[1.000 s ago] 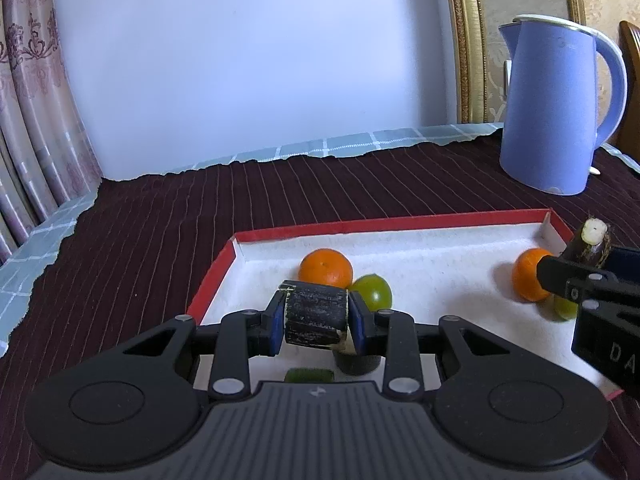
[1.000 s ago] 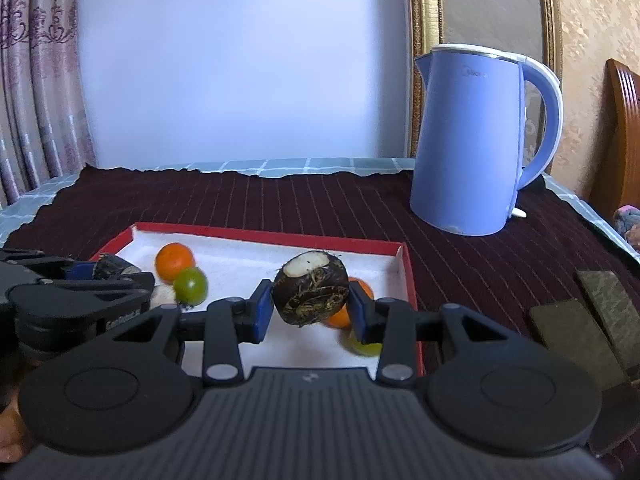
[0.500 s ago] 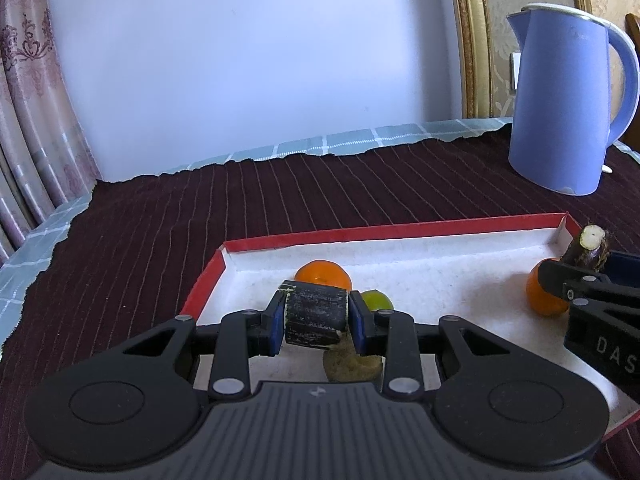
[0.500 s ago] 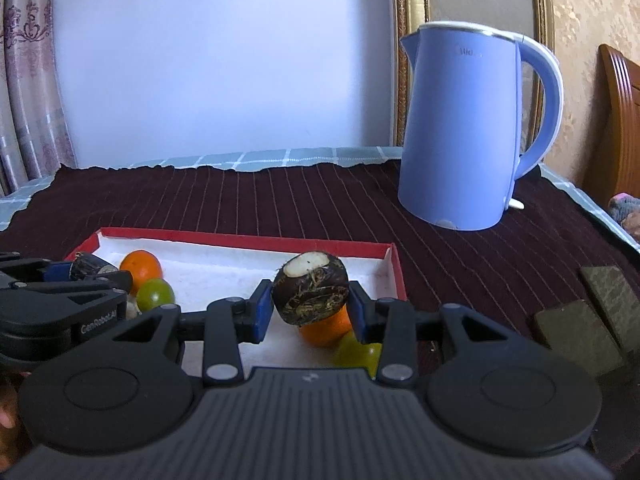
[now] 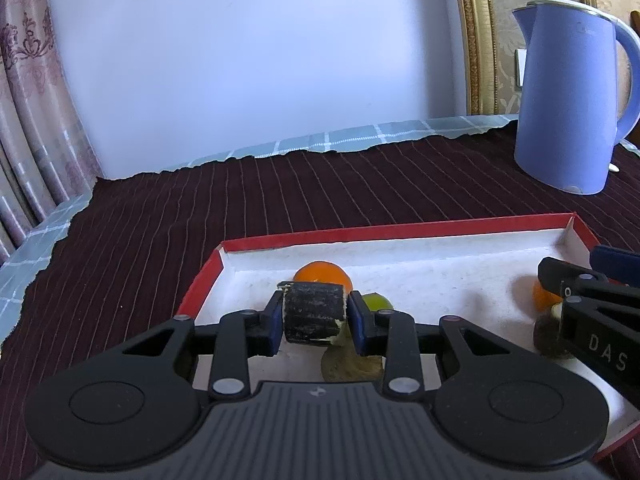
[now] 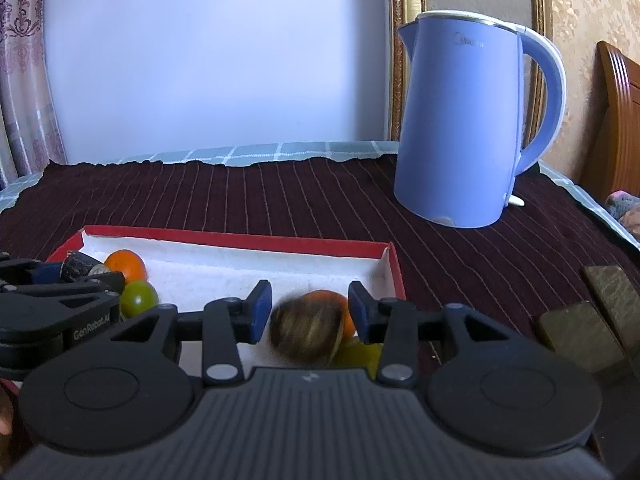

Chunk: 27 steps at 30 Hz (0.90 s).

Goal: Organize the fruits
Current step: 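Open the left tool to drop the cylindrical piece while the right tool releases the root piece, then withdraw both open tools from the tray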

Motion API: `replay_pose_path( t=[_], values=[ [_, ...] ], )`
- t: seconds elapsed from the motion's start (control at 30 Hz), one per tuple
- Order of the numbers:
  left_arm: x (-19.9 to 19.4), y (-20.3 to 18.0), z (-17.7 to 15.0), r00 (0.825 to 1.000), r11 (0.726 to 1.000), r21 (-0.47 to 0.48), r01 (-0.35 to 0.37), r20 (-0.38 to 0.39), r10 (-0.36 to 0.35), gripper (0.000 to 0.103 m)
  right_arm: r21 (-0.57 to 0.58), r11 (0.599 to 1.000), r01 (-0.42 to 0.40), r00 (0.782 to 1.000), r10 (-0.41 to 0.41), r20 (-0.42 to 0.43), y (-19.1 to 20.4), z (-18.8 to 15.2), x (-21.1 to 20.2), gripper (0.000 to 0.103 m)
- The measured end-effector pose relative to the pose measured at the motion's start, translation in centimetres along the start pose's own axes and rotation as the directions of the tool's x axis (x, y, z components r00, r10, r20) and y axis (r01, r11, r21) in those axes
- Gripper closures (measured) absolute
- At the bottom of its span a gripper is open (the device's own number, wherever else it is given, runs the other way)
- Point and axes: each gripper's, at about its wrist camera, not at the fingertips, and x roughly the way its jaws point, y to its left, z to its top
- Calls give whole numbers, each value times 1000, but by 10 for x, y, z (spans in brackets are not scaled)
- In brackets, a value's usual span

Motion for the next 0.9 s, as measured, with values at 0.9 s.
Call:
replay_pose_path(
  t=[0.9],
  values=[
    [-18,12,-16,999,999,-30,-32,-7,32,38,-14,1000,-20,1000,21,11,5,-11,-21,47]
  ],
)
